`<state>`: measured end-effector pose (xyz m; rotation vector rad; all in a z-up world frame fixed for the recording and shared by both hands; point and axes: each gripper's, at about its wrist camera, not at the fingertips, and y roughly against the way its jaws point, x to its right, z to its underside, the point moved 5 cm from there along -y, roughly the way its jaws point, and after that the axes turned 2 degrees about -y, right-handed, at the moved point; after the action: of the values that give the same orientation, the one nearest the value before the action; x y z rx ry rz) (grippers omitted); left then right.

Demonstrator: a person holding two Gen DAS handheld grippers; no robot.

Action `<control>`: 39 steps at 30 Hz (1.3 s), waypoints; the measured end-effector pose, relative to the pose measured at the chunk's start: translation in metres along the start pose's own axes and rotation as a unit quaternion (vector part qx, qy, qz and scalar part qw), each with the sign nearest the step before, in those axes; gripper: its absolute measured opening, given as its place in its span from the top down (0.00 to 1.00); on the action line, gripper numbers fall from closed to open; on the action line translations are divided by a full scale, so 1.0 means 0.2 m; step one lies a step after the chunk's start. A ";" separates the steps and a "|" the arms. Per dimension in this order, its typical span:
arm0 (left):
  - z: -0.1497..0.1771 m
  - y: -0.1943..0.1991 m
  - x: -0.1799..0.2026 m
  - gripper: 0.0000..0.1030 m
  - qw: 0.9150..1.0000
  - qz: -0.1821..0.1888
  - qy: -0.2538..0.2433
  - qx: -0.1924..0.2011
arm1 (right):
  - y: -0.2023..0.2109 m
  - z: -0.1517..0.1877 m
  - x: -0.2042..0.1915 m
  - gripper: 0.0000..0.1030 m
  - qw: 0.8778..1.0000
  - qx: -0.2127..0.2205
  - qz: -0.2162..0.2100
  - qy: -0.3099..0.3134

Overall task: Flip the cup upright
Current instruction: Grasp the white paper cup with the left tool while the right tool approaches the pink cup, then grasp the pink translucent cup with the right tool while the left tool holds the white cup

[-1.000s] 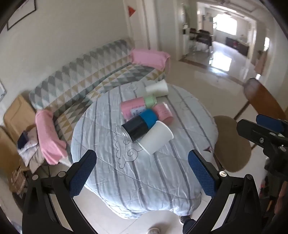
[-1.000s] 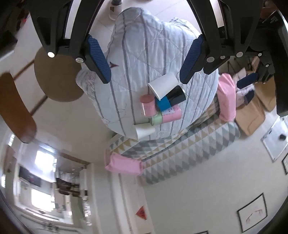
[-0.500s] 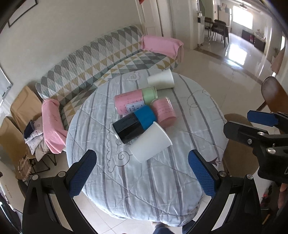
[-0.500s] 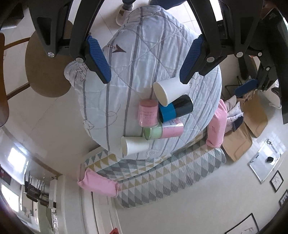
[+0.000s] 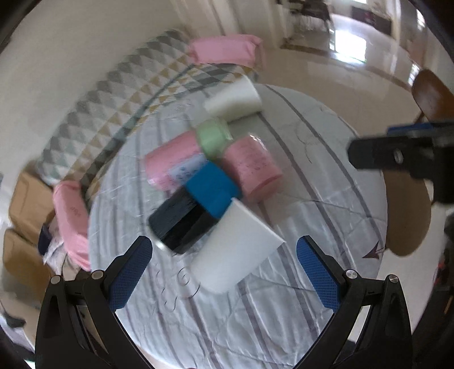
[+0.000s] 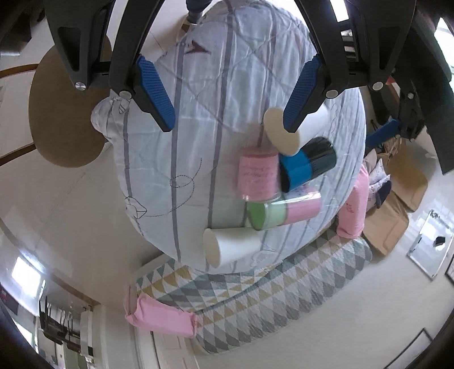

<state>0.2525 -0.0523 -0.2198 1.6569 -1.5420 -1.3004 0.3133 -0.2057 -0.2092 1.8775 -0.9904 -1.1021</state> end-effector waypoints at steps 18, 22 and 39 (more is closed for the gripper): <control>0.00 -0.35 0.13 0.17 0.993 0.066 -0.078 -0.056 | -0.25 -0.04 0.14 0.23 0.998 -0.036 0.019 -0.050; 0.00 -0.37 0.08 0.19 0.994 0.080 -0.043 -0.067 | -0.28 -0.05 0.14 0.23 0.998 -0.037 0.016 -0.054; 0.21 -0.30 -0.30 0.20 0.961 0.153 0.207 -0.103 | -0.52 -0.21 -0.12 0.23 0.996 -0.070 -0.043 -0.015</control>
<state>0.2494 0.0262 -0.2716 1.3843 -1.2952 -0.8521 0.3698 -0.1310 -0.2757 1.8087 -0.8320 -1.2228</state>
